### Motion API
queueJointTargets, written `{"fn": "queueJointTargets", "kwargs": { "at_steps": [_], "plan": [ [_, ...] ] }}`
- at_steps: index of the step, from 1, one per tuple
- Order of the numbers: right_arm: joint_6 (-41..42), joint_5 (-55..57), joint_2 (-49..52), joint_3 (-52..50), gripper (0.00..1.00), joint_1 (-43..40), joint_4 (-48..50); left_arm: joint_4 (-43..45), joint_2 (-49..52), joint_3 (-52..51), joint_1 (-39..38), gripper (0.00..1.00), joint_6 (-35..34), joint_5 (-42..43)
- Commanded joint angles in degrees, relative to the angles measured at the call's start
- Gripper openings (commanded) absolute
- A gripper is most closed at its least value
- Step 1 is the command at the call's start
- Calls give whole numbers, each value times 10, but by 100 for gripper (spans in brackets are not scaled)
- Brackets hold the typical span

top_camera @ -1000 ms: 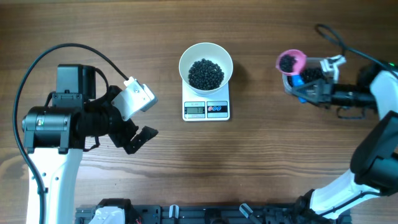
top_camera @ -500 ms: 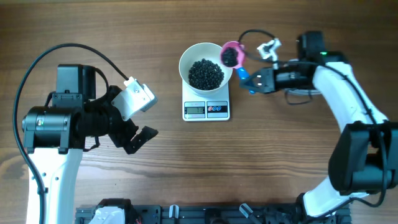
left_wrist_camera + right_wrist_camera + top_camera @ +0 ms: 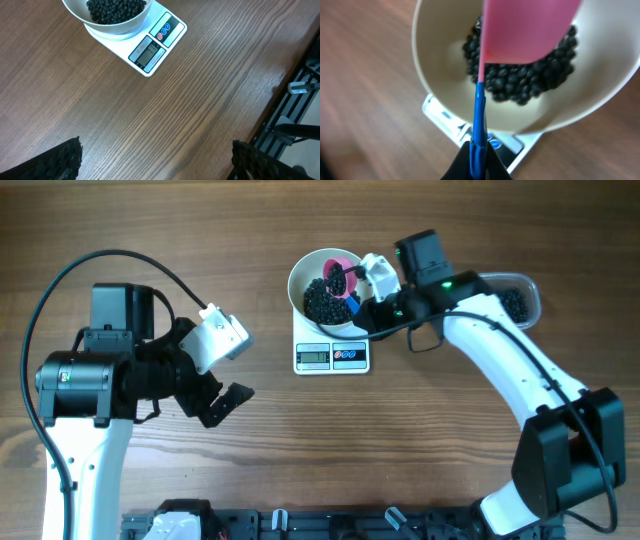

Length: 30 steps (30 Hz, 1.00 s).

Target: Scoop item into bowl and weigh 150g on scale

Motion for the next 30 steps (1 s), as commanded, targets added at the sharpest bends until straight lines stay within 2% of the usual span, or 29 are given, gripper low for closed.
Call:
{"fn": "queueJointTargets", "kwargs": {
  "at_steps": [1,11,22,26,30],
  "plan": [
    [5,145,-15,9,5,28,18,1,-5,10,5,100,9,5],
    [-9,216,-15,9,4,52,26,1,-5,10,5,100,9,5],
    [-11,217,-25,33,4,55,28,1,-5,10,5,100,9,5],
    [-32,229,-27,35,4,72,-6,1,-5,10,5,100,9,5],
    [-41,297,-42,45,4,85,-39,1,-5,10,5,100,9,5]
  ]
}}
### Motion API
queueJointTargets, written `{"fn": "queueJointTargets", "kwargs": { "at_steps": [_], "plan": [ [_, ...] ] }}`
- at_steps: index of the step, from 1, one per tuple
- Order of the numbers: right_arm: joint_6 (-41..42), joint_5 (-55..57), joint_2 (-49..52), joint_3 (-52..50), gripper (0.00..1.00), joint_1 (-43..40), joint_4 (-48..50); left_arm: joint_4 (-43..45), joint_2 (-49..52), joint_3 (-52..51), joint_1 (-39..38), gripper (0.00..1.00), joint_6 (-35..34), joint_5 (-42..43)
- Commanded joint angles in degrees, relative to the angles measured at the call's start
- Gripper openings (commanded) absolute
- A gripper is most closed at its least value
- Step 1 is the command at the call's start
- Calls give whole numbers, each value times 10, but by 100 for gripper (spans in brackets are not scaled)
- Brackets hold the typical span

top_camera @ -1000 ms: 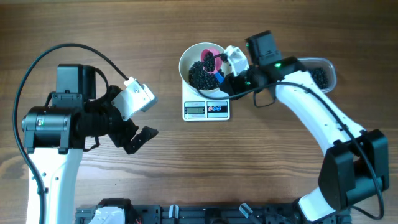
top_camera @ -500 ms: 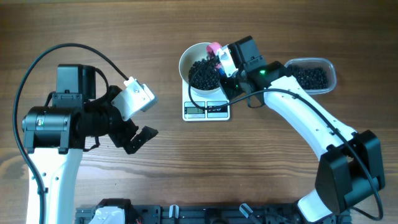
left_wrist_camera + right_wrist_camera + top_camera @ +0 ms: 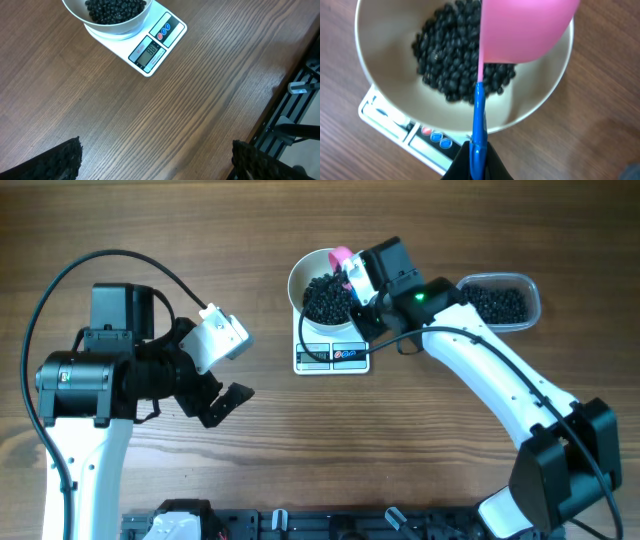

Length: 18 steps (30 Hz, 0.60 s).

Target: Scoop item into bowl and weigh 150g on scale

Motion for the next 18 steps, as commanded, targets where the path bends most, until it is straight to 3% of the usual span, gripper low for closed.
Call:
{"fn": "queueJointTargets", "kwargs": {
  "at_steps": [1,9,18],
  "plan": [
    [-16,69,-31,24,4,12,-13,1,-5,10,5,100,9,5],
    [-15,115,-30,38,4,19,-26,1,-5,10,5,100,9,5],
    [-15,90,-18,46,4,29,-41,1,-5,10,5,100,9,5]
  ]
}}
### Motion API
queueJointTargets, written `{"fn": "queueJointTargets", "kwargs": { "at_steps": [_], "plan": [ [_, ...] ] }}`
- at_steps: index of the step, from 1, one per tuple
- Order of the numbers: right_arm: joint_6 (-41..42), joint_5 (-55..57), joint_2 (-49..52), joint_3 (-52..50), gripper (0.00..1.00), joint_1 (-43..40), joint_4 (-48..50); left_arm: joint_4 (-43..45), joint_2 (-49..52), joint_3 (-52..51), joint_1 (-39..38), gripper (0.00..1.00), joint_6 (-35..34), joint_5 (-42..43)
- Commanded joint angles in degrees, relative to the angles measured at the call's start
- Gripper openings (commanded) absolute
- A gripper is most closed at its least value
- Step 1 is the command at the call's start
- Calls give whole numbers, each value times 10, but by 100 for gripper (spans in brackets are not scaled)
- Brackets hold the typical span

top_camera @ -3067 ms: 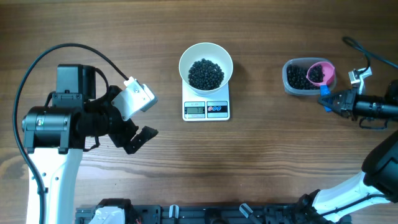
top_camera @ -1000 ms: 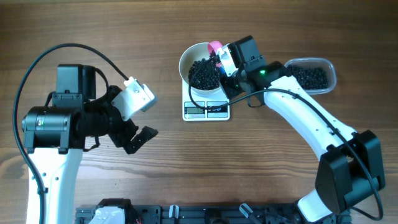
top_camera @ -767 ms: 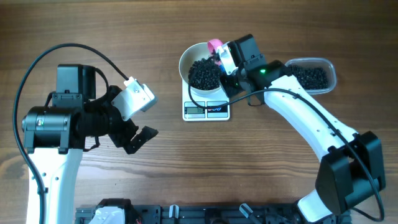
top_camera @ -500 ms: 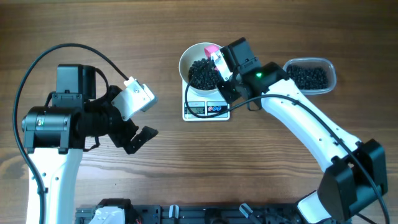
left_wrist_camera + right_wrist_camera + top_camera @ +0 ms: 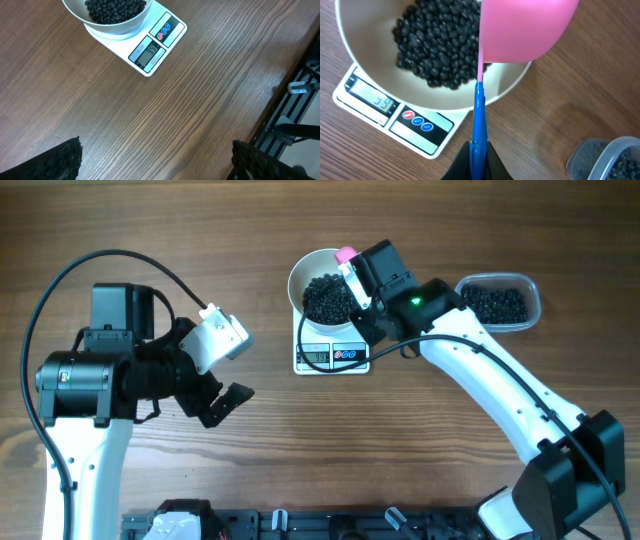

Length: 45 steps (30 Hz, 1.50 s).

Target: Scoop item into bowl and weigh 150g on scale

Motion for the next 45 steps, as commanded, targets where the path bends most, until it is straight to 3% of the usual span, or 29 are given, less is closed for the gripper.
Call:
{"fn": "queueJointTargets", "kwargs": {
  "at_steps": [1,7,16,25,35,45],
  "plan": [
    [-4,7,-6,33,4,4,0,1,-5,10,5,100,9,5],
    [21,33,-29,69,4,-39,-82,1,-5,10,5,100,9,5],
    [57,31,-78,68,4,-213,-247,1,-5,10,5,100,9,5],
    [22,35,-66,29,4,-370,-258,1,-5,10,5,100,9,5],
    [-50,-14,18,19,4,-378,-244,1,-5,10,5,100,9,5],
    [-66,25,75,19,4,-378,-206,1,-5,10,5,100,9,5]
  ]
}}
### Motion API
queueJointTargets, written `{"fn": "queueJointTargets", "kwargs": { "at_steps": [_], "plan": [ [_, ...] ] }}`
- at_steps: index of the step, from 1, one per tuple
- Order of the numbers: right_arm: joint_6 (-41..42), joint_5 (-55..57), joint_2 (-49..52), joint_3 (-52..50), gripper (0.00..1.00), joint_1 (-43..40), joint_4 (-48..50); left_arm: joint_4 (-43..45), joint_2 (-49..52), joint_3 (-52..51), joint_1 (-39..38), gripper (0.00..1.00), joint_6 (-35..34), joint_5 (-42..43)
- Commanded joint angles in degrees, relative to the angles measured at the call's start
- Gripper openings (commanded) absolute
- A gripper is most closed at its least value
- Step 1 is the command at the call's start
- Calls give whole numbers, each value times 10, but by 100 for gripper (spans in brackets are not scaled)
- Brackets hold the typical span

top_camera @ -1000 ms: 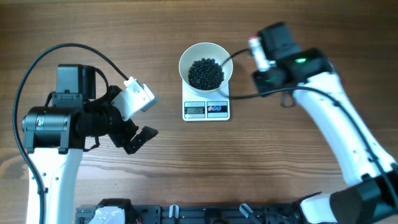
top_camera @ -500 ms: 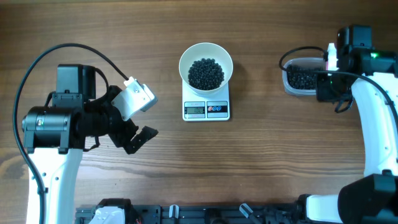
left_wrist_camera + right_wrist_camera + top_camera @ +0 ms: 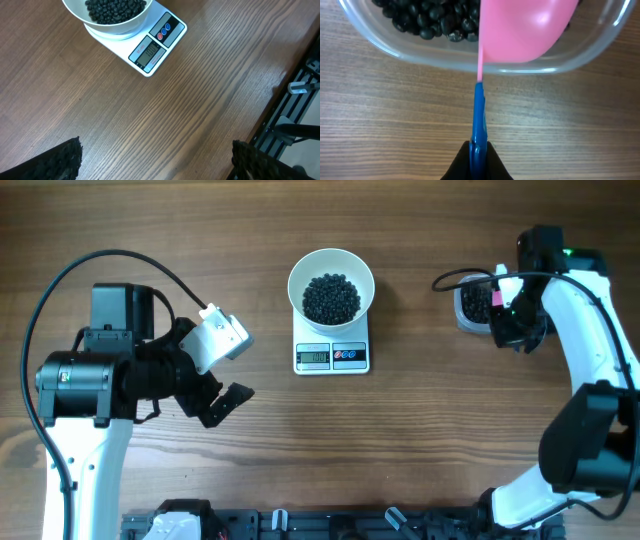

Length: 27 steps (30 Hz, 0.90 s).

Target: Scoop item into bowl and weigh 150g on scale

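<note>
A white bowl (image 3: pixel 331 284) holding black beans (image 3: pixel 331 297) sits on the white scale (image 3: pixel 332 356) mid-table; both also appear in the left wrist view, the bowl (image 3: pixel 107 22) above the scale (image 3: pixel 150 47). At the far right, my right gripper (image 3: pixel 479 150) is shut on the blue handle of a pink scoop (image 3: pixel 522 30), whose cup hangs over the clear container of beans (image 3: pixel 420 30). In the overhead view that container (image 3: pixel 472 305) is partly hidden by the right arm. My left gripper (image 3: pixel 225 402) stands open above bare wood at the left, its fingertips (image 3: pixel 65 157) far apart.
The table's front edge and a black rail (image 3: pixel 300 100) lie to the right in the left wrist view. The left arm's base (image 3: pixel 85 380) fills the left side of the table. Cables loop over both arms.
My right gripper has moved with the pink scoop from beside the bowl on the scale to the bean container at the far right. The left arm has not moved.
The scoop was tipped over the bowl with beans beneath it. Then it stood over the bowl's right rim, and the scale's display changed as it moved off. Now the scoop is over the bean container and the bowl stands uncovered.
</note>
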Motion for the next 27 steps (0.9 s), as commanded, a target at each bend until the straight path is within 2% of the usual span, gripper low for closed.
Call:
{"fn": "queueJointTargets", "kwargs": {
  "at_steps": [1,7,17,23,27],
  "plan": [
    [-17,39,10,-1,4,0,26,1,-5,10,5,100,9,5],
    [-119,49,26,-1,4,0,11,1,-5,10,5,100,9,5],
    [-147,78,75,94,4,0,-23,1,-5,10,5,100,9,5],
    [-148,78,151,104,4,7,-23,1,-5,10,5,100,9,5],
    [-160,38,160,109,4,32,-30,1,-5,10,5,100,9,5]
  ]
}}
